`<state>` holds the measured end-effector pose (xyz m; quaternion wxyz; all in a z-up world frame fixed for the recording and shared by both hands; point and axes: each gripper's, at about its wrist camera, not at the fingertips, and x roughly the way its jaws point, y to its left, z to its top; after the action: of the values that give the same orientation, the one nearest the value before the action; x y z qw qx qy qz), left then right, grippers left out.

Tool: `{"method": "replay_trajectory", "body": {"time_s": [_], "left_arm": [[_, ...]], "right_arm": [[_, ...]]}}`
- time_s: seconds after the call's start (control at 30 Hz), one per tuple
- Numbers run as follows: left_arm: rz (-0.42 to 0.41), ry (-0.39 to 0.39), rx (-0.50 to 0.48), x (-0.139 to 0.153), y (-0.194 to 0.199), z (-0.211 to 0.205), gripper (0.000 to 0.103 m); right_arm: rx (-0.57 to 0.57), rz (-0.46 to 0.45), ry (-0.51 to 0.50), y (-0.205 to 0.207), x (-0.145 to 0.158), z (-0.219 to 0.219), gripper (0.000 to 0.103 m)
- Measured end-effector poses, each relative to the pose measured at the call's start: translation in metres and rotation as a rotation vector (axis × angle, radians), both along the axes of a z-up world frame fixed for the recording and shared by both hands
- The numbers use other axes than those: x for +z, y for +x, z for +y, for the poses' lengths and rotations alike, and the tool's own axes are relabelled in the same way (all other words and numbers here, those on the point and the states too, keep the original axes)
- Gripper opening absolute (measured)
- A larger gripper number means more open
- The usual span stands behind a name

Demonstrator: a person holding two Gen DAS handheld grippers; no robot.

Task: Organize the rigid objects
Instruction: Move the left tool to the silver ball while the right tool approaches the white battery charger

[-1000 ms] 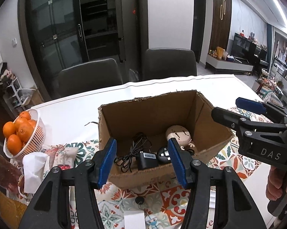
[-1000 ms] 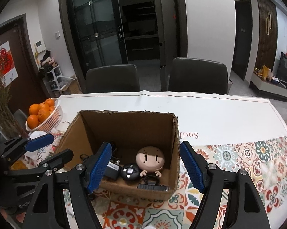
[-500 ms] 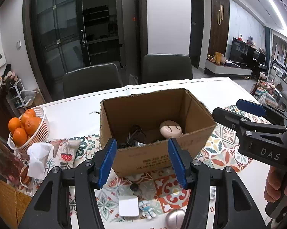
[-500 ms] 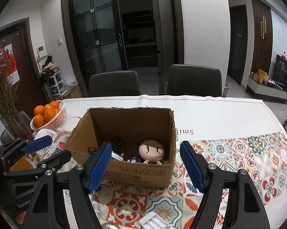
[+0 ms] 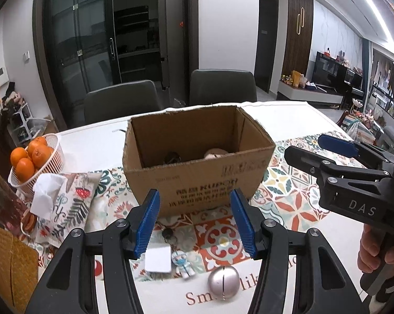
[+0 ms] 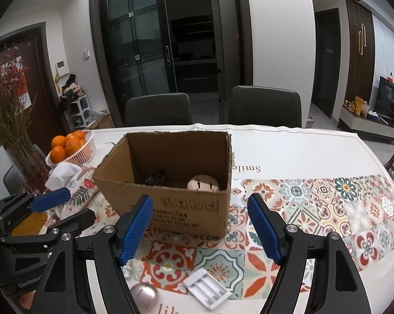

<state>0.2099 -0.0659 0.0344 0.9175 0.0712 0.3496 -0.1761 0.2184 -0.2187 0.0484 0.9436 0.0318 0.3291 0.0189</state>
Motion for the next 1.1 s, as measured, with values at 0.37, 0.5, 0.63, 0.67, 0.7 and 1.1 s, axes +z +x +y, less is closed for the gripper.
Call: {"method": "replay_trajectory", "body": {"time_s": [0.37, 0.5, 0.63, 0.67, 0.7, 1.1], "left_arm": [[0.047, 0.016, 0.022, -0.029, -0.022, -0.006, 0.055], [0.068, 0.018, 0.03, -0.039, -0.026, -0.008, 0.055], [0.09, 0.014, 0.033, -0.047, -0.03, -0.011, 0.055], [0.099, 0.013, 0.033, -0.05, -0.031, -0.012, 0.055], [0.104, 0.012, 0.035, -0.052, -0.032, -0.012, 0.055], [0.187, 0.006, 0.044, -0.081, -0.041, -0.016, 0.058]], "right_arm": [[0.036, 0.029, -0.021, -0.015, -0.023, -0.004, 0.076], [0.059, 0.043, -0.031, -0.019, -0.034, -0.004, 0.076], [0.076, 0.062, -0.033, -0.021, -0.044, -0.004, 0.076], [0.079, 0.065, -0.034, -0.022, -0.046, -0.005, 0.076], [0.082, 0.067, -0.036, -0.022, -0.048, -0.006, 0.076], [0.146, 0.119, -0.053, -0.026, -0.074, -0.006, 0.076]]}}
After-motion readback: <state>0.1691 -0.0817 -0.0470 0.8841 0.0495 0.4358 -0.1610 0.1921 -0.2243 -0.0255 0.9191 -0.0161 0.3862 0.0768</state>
